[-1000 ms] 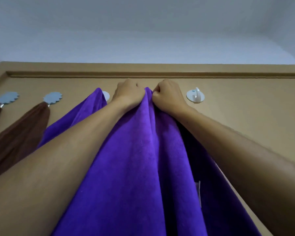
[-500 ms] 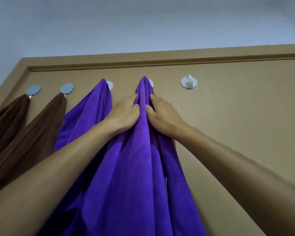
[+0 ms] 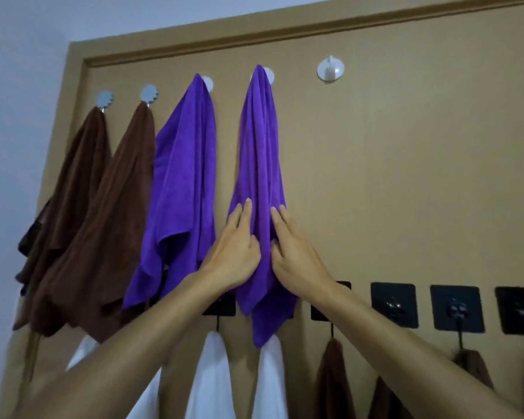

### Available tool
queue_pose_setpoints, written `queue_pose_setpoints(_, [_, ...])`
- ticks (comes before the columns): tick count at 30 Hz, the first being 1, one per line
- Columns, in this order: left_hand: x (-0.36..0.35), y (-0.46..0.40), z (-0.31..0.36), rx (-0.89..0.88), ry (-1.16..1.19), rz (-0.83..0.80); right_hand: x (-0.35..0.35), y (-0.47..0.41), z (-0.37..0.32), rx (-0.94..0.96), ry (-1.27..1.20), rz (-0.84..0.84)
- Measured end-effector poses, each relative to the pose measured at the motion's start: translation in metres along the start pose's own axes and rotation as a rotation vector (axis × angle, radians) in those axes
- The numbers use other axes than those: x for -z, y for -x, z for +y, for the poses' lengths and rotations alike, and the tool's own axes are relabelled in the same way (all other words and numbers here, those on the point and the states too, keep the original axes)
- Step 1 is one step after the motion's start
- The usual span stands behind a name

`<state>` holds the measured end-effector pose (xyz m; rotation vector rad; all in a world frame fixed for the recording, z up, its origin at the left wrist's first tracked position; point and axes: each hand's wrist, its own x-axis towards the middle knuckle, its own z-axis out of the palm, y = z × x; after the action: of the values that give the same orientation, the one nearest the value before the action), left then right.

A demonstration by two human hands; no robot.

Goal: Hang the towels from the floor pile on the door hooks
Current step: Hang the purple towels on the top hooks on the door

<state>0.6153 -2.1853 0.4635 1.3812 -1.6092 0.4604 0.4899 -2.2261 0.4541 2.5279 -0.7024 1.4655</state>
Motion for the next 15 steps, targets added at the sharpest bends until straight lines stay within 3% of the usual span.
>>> queue_pose_setpoints(4, [-0.008, 0.045, -0.006, 0.021, -0.025, -0.205, 0.005, 0.059, 0.003, -0.103, 0.004, -0.212])
queue_pose_setpoints(9, [-0.007, 0.104, -0.006, 0.118, -0.117, -0.665, 0.021, 0.12, -0.01, -0.251, 0.069, -0.37])
queue_pose_setpoints(15, [-0.002, 0.199, 0.022, 0.099, -0.072, -0.793, 0.029, 0.214, -0.055, -0.408, 0.154, -0.411])
